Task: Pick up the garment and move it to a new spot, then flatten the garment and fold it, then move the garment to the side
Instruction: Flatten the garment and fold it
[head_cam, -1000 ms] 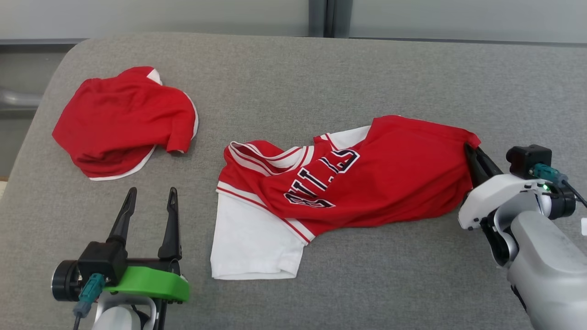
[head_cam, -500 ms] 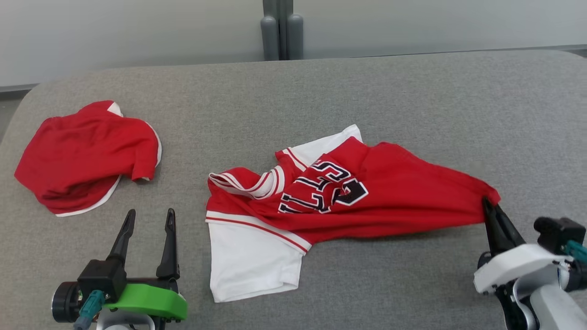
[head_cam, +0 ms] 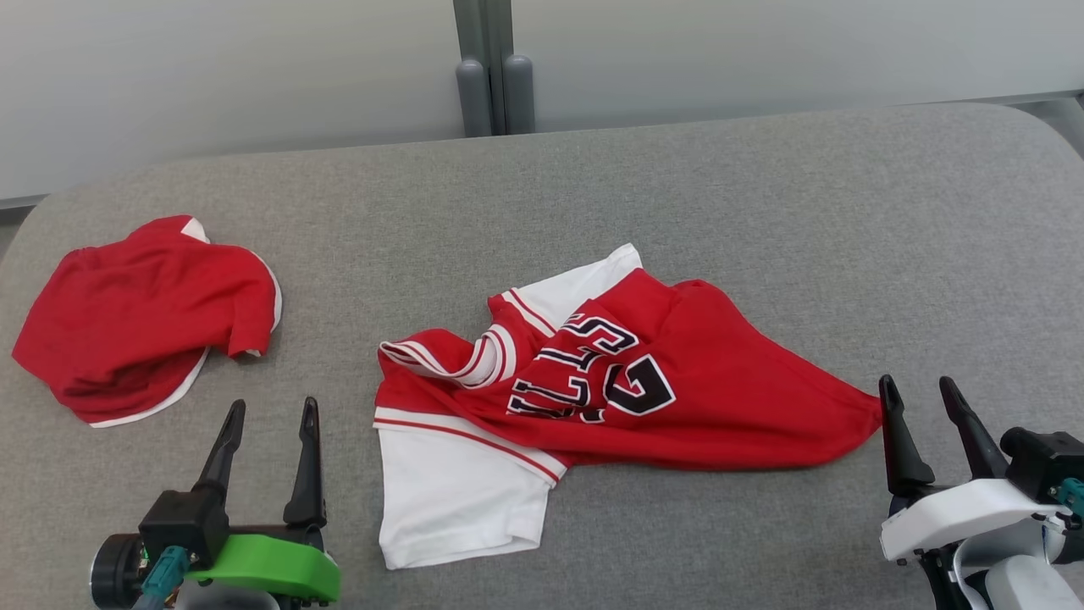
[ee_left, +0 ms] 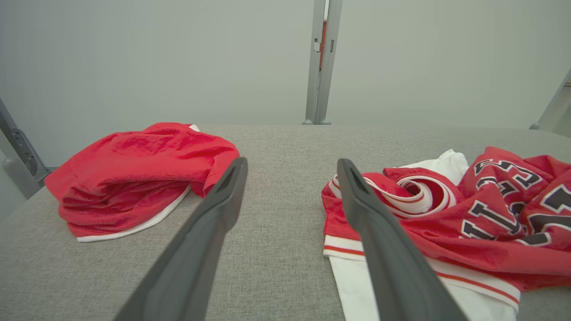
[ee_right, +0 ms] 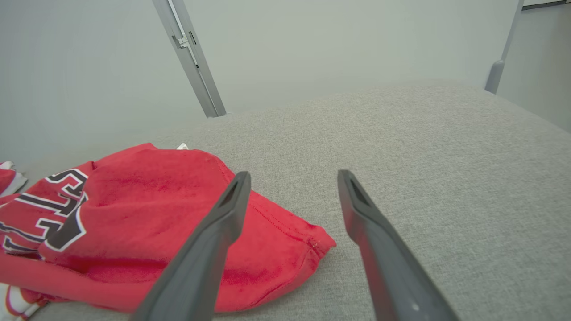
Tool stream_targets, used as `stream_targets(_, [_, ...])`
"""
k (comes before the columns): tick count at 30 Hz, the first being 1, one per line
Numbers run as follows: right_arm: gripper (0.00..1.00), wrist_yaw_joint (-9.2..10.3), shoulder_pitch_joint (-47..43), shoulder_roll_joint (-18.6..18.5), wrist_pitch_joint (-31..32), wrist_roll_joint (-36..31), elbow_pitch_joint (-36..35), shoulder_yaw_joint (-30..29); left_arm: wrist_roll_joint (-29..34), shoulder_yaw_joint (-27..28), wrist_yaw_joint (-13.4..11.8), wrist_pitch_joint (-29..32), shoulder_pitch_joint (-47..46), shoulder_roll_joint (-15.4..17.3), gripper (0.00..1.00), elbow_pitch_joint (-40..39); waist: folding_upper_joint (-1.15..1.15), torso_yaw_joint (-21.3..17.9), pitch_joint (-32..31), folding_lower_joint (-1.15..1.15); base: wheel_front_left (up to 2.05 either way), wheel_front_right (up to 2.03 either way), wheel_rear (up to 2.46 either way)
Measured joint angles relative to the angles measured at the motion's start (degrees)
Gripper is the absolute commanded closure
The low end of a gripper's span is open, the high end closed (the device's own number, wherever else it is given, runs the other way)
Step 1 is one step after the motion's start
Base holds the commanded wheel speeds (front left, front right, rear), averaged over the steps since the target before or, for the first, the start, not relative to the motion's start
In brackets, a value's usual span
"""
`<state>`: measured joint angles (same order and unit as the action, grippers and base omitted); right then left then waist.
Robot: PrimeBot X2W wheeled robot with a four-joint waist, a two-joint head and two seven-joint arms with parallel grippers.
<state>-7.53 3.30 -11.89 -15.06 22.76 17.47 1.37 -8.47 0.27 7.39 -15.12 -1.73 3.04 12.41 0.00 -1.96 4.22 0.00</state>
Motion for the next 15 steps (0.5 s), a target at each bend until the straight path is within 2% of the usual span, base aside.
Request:
stream_targets(9, [0.0, 0.0, -3.4, 1.8, 0.0, -5.7, -9.8, -0.7, 0.2, 1.9, 0.0, 0.0, 1.3, 0.3, 0.0, -0.6, 0.0, -0.5, -1.9, 0.0, 0.0, 0.0, 0.0])
stream_targets(15, [0.0, 0.0, -6.1, 2.5, 0.0, -8.0, -13.5, -0.2, 0.5, 2.9, 0.0, 0.0, 2.3, 0.3, 0.0, -1.0, 0.0, -0.4, -2.9, 0.0, 0.0, 0.0, 0.0])
